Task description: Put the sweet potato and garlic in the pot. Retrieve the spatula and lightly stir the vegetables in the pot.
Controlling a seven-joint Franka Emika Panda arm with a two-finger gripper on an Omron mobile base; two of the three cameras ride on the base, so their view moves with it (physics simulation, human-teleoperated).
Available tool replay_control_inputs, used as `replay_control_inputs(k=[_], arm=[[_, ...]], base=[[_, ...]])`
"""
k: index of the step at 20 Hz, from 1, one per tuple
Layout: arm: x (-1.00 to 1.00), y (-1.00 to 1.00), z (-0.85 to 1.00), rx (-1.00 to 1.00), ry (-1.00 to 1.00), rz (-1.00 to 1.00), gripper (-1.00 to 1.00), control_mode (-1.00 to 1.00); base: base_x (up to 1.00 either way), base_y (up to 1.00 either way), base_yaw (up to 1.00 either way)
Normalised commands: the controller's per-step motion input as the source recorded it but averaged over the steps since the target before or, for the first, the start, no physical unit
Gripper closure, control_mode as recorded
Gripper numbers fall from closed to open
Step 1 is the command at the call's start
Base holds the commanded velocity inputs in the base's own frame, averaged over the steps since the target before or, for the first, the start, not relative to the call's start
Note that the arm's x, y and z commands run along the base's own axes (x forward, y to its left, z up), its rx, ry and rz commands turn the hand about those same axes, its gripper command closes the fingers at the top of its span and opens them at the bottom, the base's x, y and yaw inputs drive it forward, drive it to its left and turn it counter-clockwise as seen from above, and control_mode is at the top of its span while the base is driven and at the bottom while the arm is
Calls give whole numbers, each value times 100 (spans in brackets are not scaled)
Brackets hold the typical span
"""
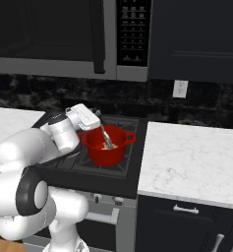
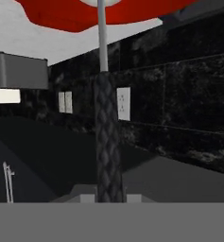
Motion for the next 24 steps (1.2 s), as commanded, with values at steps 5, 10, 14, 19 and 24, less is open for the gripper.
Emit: replay_control_inputs(k=[5,10,14,19,24], arm=[[1,0,30,-12,-18,0,100,-100],[1,0,-27,-9,0,0,100,-100],[0,0,-42,0,0,0,100,-100],[-1,0,-44,0,0,1,100,-100],[-25,2,-21,8,6,2,100,-100]], base=[[0,0,0],[0,0,0],[0,0,0],[0,0,0],[0,0,0]])
